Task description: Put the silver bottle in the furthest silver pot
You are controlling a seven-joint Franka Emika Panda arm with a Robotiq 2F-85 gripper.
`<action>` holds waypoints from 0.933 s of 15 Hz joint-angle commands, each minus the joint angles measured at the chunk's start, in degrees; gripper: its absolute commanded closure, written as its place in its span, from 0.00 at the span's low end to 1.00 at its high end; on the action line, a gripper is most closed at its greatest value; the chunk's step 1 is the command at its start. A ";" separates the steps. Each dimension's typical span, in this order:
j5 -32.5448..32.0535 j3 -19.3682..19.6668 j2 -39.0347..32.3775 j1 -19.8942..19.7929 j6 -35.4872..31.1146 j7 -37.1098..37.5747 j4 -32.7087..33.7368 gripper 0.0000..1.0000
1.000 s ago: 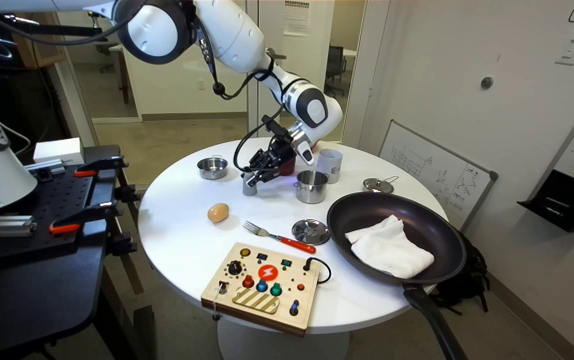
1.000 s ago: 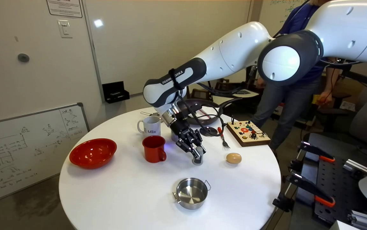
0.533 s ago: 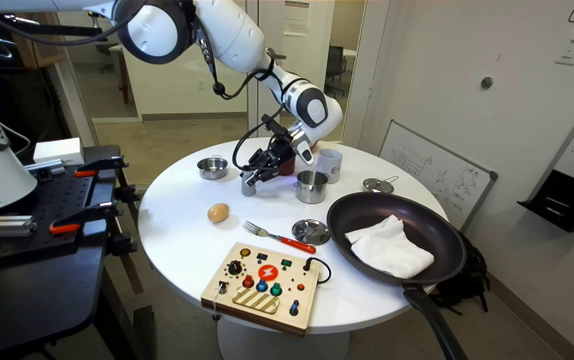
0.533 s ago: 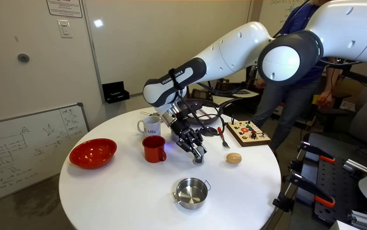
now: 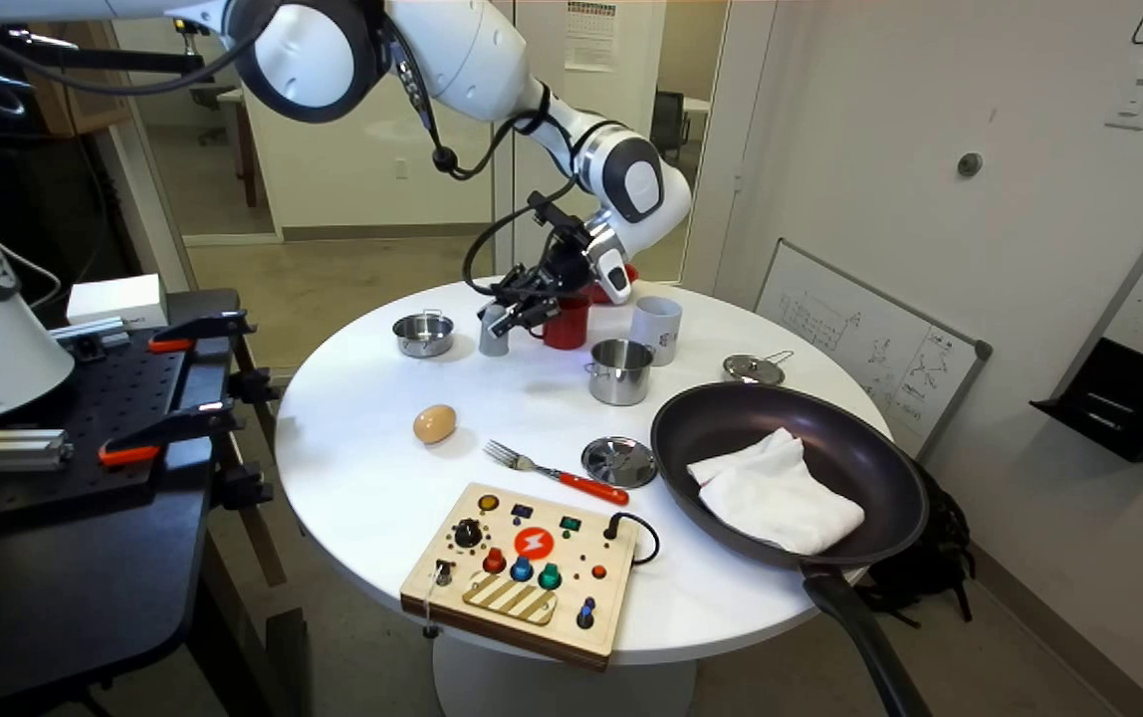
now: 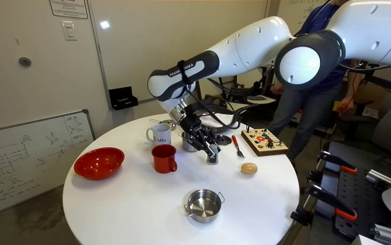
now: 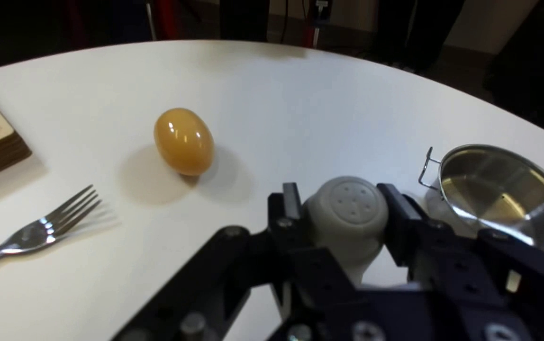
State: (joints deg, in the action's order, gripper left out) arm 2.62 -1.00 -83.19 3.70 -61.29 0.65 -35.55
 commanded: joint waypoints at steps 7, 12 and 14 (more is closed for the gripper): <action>1.28 0.16 4.78 -0.33 -1.59 5.18 3.43 0.82; 1.26 0.22 5.55 -1.69 -4.47 9.22 4.04 0.82; 1.28 0.08 5.37 -2.46 -5.58 9.65 4.24 0.82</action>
State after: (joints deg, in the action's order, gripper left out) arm 2.96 -0.93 -77.75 2.21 -65.61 8.43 -32.19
